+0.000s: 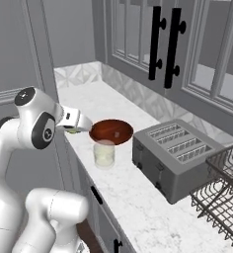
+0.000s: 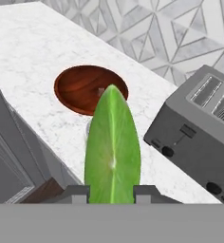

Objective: Grab a lemon wedge from the fridge and one ice cube from the ice bowl, and put them in the glass of lemonade.

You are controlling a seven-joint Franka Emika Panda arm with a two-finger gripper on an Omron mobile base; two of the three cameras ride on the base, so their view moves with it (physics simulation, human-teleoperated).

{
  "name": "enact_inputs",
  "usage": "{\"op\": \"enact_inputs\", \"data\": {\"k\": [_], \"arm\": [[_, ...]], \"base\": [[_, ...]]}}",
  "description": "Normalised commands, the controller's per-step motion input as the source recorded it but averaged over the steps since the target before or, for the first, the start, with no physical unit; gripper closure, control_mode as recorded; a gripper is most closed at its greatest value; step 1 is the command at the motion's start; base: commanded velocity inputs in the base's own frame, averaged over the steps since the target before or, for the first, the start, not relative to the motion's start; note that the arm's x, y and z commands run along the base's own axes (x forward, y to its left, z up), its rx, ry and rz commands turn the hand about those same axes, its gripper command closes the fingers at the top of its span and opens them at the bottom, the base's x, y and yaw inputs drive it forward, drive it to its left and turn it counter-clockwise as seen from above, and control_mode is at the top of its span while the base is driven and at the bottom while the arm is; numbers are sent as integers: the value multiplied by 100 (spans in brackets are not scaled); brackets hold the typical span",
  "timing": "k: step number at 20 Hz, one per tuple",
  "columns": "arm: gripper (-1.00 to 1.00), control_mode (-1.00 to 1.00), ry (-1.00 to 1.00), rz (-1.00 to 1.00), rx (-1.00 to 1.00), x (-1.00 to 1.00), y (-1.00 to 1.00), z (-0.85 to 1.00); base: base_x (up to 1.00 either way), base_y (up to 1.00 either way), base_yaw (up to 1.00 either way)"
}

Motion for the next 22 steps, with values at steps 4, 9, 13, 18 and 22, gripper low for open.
{"op": "enact_inputs", "data": {"k": [4,9,13,18,22], "arm": [[100,100,0,0,0,0,0,0],[100,-100,0,0,0,0,0,0],[100,-100,0,0,0,0,0,0],[100,-100,2,-1,0,0,-2,-1],[100,-100,22,-1,0,23,-2,-30]], "base": [[20,-3,-30],[0,0,0],[0,0,0],[0,0,0],[0,0,0]]}}
